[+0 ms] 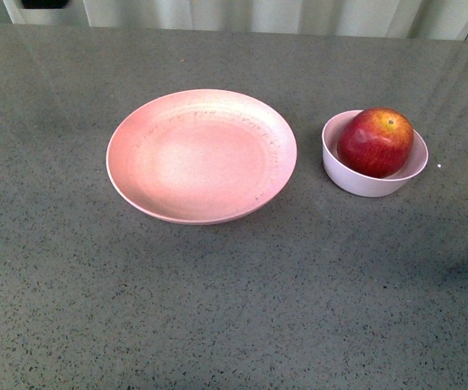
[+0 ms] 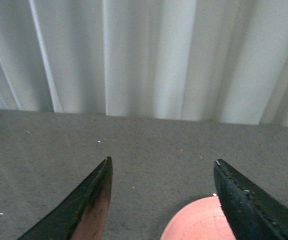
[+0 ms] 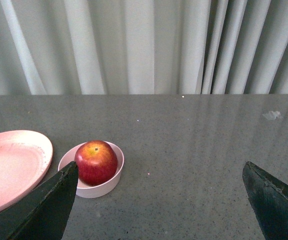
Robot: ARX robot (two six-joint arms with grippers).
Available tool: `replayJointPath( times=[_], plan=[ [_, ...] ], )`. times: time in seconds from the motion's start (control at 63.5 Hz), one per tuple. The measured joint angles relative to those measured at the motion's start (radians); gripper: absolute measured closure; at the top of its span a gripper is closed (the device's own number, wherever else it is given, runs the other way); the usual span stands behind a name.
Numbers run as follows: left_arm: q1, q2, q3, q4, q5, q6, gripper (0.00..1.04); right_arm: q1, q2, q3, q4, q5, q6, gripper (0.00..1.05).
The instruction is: Move apple from plate to bowl
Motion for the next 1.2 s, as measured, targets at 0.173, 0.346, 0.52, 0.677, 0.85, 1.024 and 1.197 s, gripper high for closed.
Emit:
replayJointPath(
  times=[0.173, 0.346, 0.52, 0.677, 0.85, 1.024, 1.197],
  plan=[
    [0.080, -0.132, -0.172, 0.031, 0.081, 0.017, 0.79, 0.000, 0.000, 0.000, 0.000, 0.000, 0.000, 0.09],
    [0.150, -0.231, -0.311, 0.060, 0.156, 0.023, 1.03, 0.000, 0.000, 0.000, 0.000, 0.000, 0.000, 0.09],
    [0.210, -0.380, -0.392, -0.002, 0.207, 0.024, 1.03, 0.000, 0.000, 0.000, 0.000, 0.000, 0.000, 0.09],
    [0.250, -0.505, -0.444, -0.078, 0.249, 0.024, 1.03, 0.000, 0.000, 0.000, 0.000, 0.000, 0.000, 0.09],
    [0.286, -0.649, -0.486, -0.181, 0.284, 0.024, 1.03, 0.000, 0.000, 0.000, 0.000, 0.000, 0.000, 0.09],
    [0.380, -0.826, -0.517, -0.324, 0.378, 0.025, 1.03, 0.000, 0.000, 0.000, 0.000, 0.000, 0.000, 0.09],
    [0.389, -0.962, -0.528, -0.442, 0.386, 0.026, 1.03, 0.000, 0.000, 0.000, 0.000, 0.000, 0.000, 0.09]
  ],
)
